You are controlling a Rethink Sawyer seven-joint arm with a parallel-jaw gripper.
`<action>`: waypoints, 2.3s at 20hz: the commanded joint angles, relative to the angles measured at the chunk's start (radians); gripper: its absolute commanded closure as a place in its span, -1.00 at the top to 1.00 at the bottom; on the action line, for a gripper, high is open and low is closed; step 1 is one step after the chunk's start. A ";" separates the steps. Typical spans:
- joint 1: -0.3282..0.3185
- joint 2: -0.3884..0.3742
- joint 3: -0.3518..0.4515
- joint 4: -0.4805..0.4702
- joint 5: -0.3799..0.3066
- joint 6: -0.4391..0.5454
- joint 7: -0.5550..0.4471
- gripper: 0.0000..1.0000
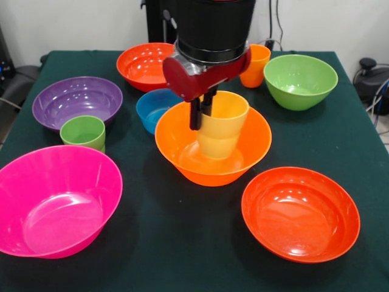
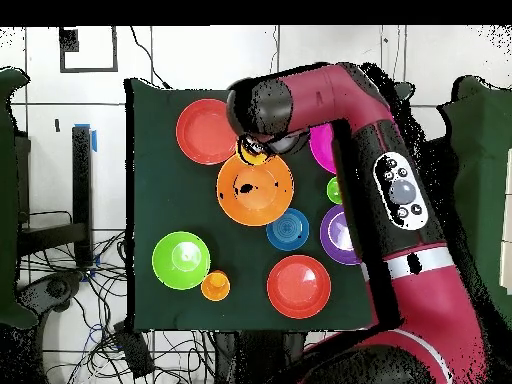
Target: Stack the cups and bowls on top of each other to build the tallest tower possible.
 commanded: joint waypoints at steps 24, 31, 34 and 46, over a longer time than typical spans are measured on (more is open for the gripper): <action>0.011 0.050 -0.071 0.122 -0.075 -0.155 -0.200 -1.00; 0.001 0.074 -0.073 0.136 -0.079 -0.192 -0.189 -1.00; 0.006 0.088 -0.075 0.128 -0.081 -0.198 -0.189 -1.00; 0.017 0.106 -0.083 0.117 -0.077 -0.209 -0.178 -1.00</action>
